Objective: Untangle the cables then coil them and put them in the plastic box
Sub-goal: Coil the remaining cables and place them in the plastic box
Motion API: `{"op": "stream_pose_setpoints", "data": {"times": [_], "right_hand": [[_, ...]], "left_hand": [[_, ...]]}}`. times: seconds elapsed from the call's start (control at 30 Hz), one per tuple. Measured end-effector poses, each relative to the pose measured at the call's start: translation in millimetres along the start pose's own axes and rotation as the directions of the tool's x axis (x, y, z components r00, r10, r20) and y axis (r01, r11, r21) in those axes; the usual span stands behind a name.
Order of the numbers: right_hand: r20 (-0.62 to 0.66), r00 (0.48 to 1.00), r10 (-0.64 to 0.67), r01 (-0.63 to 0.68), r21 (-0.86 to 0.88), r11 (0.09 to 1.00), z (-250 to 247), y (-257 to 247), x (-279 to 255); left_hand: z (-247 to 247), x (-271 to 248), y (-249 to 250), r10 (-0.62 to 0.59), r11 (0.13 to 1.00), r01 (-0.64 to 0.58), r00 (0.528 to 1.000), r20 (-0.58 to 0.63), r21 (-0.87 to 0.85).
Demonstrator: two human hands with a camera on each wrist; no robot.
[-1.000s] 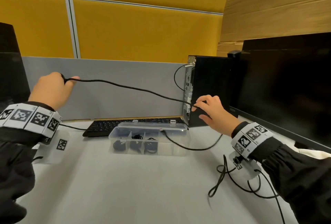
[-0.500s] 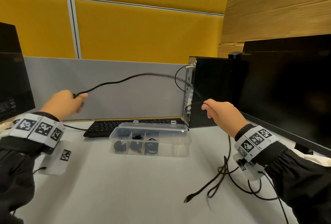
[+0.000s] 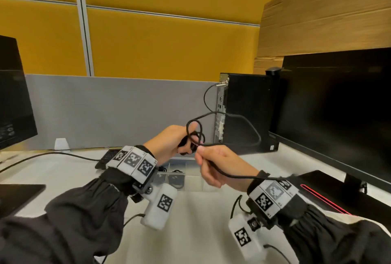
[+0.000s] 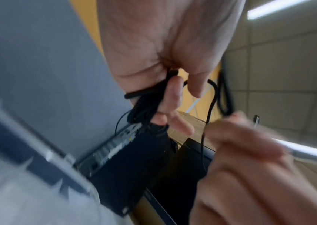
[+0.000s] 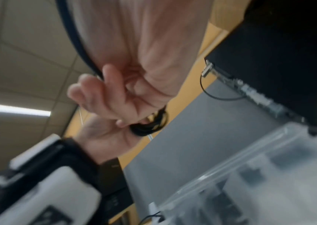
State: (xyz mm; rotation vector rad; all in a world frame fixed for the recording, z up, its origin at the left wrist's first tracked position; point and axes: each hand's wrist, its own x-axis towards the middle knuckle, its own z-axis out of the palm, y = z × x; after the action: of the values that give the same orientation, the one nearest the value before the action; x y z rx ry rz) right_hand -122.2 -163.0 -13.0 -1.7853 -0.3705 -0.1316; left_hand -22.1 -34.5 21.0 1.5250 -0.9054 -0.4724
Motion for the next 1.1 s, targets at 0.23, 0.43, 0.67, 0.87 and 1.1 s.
{"op": "stream_pose_setpoints", "data": {"times": [0.23, 0.43, 0.67, 0.87, 1.1], "right_hand": [[0.268, 0.957, 0.110, -0.175, 0.232, 0.957, 31.0, -9.6, -1.7], [0.320, 0.947, -0.035, -0.112, 0.431, 0.896, 30.0, -13.3, -8.1], [0.216, 0.973, -0.083, -0.069, 0.612, 0.788, 5.8, -10.3, -16.2], [0.190, 0.977, -0.092, -0.079, 0.733, 0.676, -34.7, -3.3, -19.7], [-0.306, 0.948, -0.088, 0.318, 0.896, 0.309, -80.8, -30.5, -18.7]], "left_hand": [[9.6, -7.1, -3.0, -0.125, 0.889, 0.307, 0.876, 0.466, -0.339], [2.7, -19.7, 3.5, -0.027, 0.974, 0.128, 0.883, 0.469, -0.186], [-26.9, -22.6, -11.3, 0.051, 0.957, -0.004, 0.987, 0.154, -0.290], [-76.5, -21.9, 10.5, 0.095, 0.867, -0.232, 0.946, -0.312, -0.441], [-127.2, -17.6, -25.3, 0.054, 0.998, -0.064, 0.794, -0.605, 0.006]]}}
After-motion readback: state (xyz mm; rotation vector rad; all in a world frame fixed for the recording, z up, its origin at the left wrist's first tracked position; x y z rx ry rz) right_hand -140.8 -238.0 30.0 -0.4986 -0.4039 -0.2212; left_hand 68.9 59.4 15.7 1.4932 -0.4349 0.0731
